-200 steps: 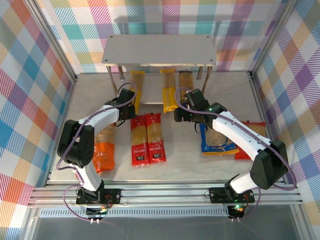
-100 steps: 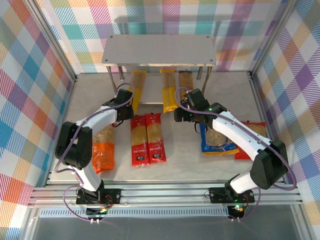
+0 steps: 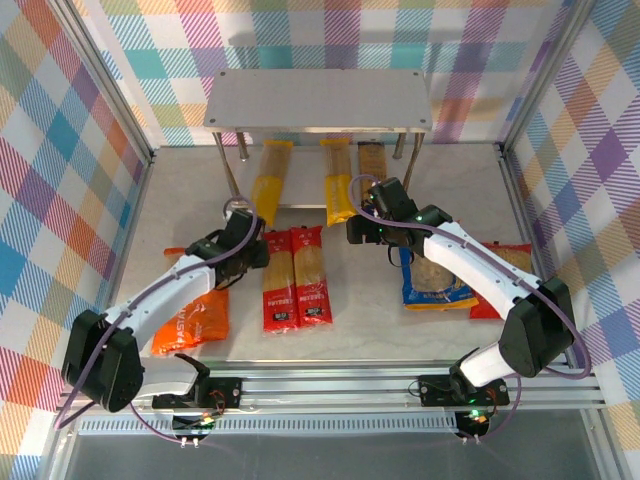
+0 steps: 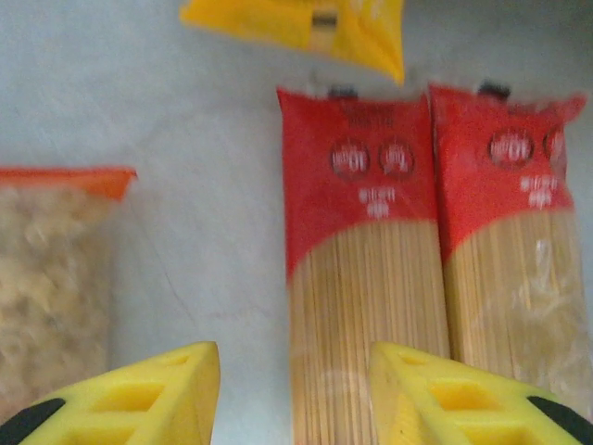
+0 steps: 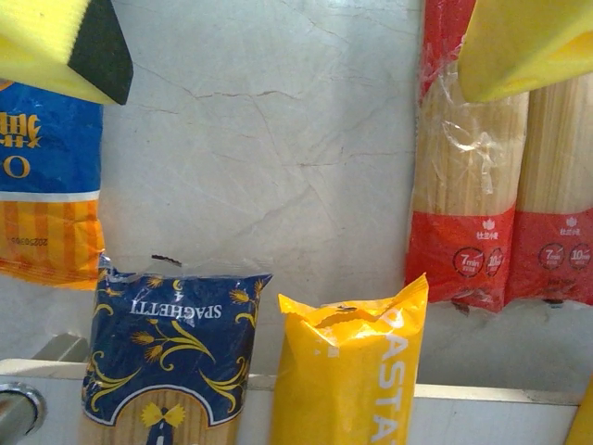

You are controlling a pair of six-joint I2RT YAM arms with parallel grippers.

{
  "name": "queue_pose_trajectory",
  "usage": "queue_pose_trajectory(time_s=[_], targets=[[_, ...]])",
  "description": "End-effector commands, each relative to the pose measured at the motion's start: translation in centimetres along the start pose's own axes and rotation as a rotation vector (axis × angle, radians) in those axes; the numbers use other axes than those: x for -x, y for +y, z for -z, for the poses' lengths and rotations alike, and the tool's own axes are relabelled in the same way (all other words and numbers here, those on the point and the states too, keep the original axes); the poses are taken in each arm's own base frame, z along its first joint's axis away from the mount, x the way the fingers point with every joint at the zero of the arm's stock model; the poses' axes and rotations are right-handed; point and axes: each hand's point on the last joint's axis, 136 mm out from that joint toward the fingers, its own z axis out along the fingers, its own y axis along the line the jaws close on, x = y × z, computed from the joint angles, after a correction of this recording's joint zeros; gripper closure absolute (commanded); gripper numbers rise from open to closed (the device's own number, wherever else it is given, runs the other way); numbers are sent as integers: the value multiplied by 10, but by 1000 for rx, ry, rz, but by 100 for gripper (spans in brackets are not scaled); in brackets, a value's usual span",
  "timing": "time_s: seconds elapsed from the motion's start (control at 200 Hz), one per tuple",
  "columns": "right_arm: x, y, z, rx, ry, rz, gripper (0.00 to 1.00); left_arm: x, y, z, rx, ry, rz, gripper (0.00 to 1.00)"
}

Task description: Place and organize the pasta boxes and bags onto the shelf

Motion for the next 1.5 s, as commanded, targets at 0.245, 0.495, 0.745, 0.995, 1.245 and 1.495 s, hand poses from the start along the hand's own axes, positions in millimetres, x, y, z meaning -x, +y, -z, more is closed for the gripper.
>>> queue_pose_trajectory(time_s=[0.245, 0.495, 0.745, 0.995, 1.245, 1.495], targets=[[6, 7, 4, 41, -27, -11, 8, -49, -11, -7, 47, 48, 55, 38], [3, 2, 8, 28, -40, -5, 7, -66, -27, -31, -4, 105, 89, 24], [2, -1, 9, 19, -50, 0, 6, -83, -36, -53, -6, 163, 79, 21], [1, -3, 10, 16, -54, 0, 6, -86, -47, -59, -36, 170, 76, 20], [0, -3, 9, 16, -51, -1, 6, -97, -48, -68, -19, 203, 59, 19], [-2, -4, 8, 11, -49, -1, 6, -106, -45, -81, 39, 259, -2, 19]])
